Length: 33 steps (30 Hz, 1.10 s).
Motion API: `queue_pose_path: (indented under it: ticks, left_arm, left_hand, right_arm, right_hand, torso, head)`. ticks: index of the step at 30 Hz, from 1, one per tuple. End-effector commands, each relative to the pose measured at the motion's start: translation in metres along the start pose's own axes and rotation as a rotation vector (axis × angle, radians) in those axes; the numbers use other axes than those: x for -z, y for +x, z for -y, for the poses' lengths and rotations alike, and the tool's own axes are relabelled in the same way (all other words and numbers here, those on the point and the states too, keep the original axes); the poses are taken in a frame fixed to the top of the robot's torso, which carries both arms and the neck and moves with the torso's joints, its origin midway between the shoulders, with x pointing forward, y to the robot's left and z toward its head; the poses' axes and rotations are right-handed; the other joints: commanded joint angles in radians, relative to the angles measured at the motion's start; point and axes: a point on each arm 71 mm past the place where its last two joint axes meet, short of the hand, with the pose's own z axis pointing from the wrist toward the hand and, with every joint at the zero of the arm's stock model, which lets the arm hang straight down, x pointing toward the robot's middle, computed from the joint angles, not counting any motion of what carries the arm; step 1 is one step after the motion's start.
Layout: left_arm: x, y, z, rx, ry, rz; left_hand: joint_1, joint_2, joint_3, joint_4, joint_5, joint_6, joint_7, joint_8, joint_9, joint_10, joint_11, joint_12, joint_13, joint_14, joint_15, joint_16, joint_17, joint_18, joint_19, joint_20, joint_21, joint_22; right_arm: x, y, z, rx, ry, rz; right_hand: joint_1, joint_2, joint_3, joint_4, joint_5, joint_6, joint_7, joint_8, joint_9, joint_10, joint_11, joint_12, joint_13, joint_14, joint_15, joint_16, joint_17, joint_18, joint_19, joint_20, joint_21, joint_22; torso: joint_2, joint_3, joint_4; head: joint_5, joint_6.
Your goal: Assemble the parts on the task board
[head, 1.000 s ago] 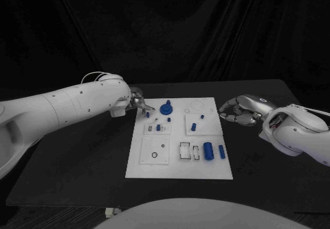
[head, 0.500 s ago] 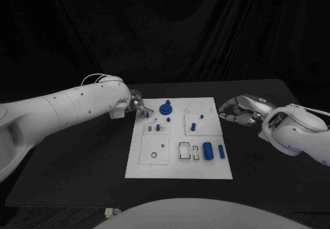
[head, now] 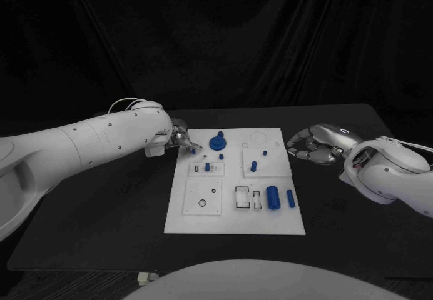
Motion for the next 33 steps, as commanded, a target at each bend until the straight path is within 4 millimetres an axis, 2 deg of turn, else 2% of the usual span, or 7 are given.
queue_pose_path:
  ticks: [1, 7, 15, 33]
  left_arm:
    - [-0.0008, 0.0012, 0.0023, 0.000, 0.019, -0.003]
    - [-0.0016, 0.0009, 0.0030, 0.002, 0.021, 0.001]
    - [-0.0019, -0.0002, 0.0036, 0.008, 0.031, 0.017]
    - [-0.0031, -0.0027, 0.0035, 0.015, 0.036, 0.035]
  left_hand:
    - [0.004, 0.012, 0.001, -0.007, 0.008, -0.010, 0.001, -0.003, 0.002, 0.104, -0.004, 0.003, 0.263, 0.102, -0.005, 0.003, 0.263, 0.017, -0.005, -0.002, -0.004, 0.211]
    - [0.008, 0.015, 0.002, -0.009, 0.016, -0.012, 0.001, -0.004, 0.003, 0.104, -0.003, 0.003, 0.263, 0.102, -0.004, 0.003, 0.263, 0.017, -0.004, -0.001, -0.004, 0.211]
    - [0.017, 0.018, 0.004, -0.014, 0.043, -0.014, 0.001, -0.003, 0.007, 0.104, -0.003, 0.003, 0.263, 0.102, -0.004, 0.003, 0.263, 0.017, -0.004, -0.001, -0.004, 0.211]
    - [0.023, 0.017, 0.004, -0.018, 0.051, -0.017, 0.002, -0.004, 0.008, 0.104, -0.003, 0.003, 0.263, 0.102, -0.003, 0.003, 0.263, 0.017, -0.005, 0.000, -0.005, 0.211]
  right_arm:
    - [0.0005, 0.0008, -0.0001, 0.000, 0.004, 0.004]
    - [0.0005, 0.0015, 0.0000, 0.000, 0.004, 0.000]
    - [0.0010, 0.0026, 0.0008, 0.000, 0.007, -0.004]
    - [0.0014, 0.0045, 0.0013, -0.001, 0.008, -0.010]
  right_hand:
    - [0.007, -0.006, 0.006, 0.001, 0.003, 0.003, 0.001, -0.003, -0.001, 0.105, 0.002, 0.002, 0.263, 0.090, 0.006, -0.003, 0.209, -0.002, 0.078, 0.009, -0.001, 0.245]
    - [0.007, -0.006, 0.006, 0.001, 0.003, 0.003, 0.001, -0.003, -0.001, 0.105, 0.002, 0.002, 0.263, 0.090, 0.006, -0.003, 0.209, -0.002, 0.078, 0.009, -0.001, 0.245]
    - [0.007, -0.006, 0.006, 0.001, 0.003, 0.003, 0.001, -0.003, -0.001, 0.105, 0.002, 0.002, 0.263, 0.090, 0.006, -0.003, 0.209, -0.002, 0.078, 0.009, -0.001, 0.245]
    - [0.007, -0.006, 0.006, 0.001, 0.003, 0.003, 0.001, -0.003, -0.001, 0.105, 0.002, 0.002, 0.263, 0.090, 0.006, -0.003, 0.209, -0.002, 0.078, 0.009, -0.001, 0.245]
  torso:
    - [0.000, -0.0002, -0.0001]
    - [-0.001, -0.0003, 0.0000]
    - [0.000, 0.0003, 0.0002]
    - [-0.001, 0.0003, -0.0001]
  head:
    - [-0.001, 0.000]
    - [-0.001, 0.000]
    - [-0.002, 0.000]
    - [-0.002, 0.000]
